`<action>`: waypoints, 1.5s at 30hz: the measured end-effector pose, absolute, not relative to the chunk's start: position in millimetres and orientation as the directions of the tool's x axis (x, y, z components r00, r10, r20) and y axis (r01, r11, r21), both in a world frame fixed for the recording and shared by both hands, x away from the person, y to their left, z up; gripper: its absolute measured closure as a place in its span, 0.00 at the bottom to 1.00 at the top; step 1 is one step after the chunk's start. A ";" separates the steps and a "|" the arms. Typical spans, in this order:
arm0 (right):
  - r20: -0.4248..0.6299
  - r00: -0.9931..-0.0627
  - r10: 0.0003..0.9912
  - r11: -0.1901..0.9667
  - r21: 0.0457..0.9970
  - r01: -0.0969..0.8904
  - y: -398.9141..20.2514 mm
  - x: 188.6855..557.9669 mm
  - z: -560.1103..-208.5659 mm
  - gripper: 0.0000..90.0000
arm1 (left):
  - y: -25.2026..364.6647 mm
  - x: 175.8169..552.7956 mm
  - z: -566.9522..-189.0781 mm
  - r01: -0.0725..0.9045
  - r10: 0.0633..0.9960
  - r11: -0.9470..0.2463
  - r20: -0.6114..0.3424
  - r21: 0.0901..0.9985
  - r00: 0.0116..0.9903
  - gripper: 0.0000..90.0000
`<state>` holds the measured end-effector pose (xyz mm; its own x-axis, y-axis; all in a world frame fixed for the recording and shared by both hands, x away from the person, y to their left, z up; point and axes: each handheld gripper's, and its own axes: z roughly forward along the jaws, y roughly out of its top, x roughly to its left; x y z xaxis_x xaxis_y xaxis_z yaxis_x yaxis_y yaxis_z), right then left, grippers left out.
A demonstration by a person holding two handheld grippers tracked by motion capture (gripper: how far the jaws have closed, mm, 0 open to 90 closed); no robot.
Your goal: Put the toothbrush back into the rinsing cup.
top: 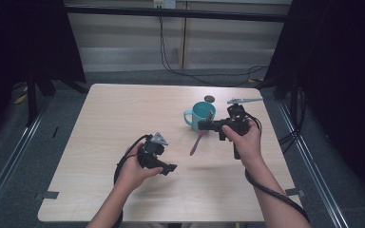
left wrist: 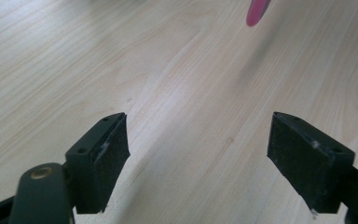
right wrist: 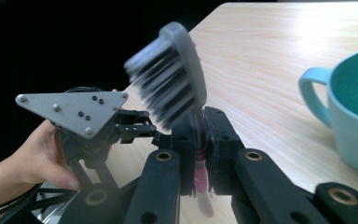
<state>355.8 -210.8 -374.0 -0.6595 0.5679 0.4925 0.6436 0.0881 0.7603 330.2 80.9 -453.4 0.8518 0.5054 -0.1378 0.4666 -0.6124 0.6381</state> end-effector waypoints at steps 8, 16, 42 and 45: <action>0.480 -0.656 0.582 0.083 0.768 0.635 -218.9 358.2 -363.0 0.93 | 90.8 330.1 -454.4 0.468 0.509 -0.595 -0.145 0.653 0.848 0.20; 0.469 -0.654 0.594 0.084 0.772 0.630 -225.1 360.0 -354.4 0.93 | 96.4 332.8 -449.8 0.461 0.503 -0.595 -0.141 0.659 0.852 0.20; 0.388 -0.582 0.715 0.027 0.816 0.578 -237.3 397.3 -305.5 0.93 | 125.5 332.8 -450.2 0.473 0.517 -0.583 -0.147 0.661 0.843 0.21; 0.386 -0.564 0.730 0.015 0.816 0.577 -238.7 405.1 -308.0 0.93 | 129.7 333.1 -450.9 0.477 0.522 -0.581 -0.148 0.660 0.840 0.21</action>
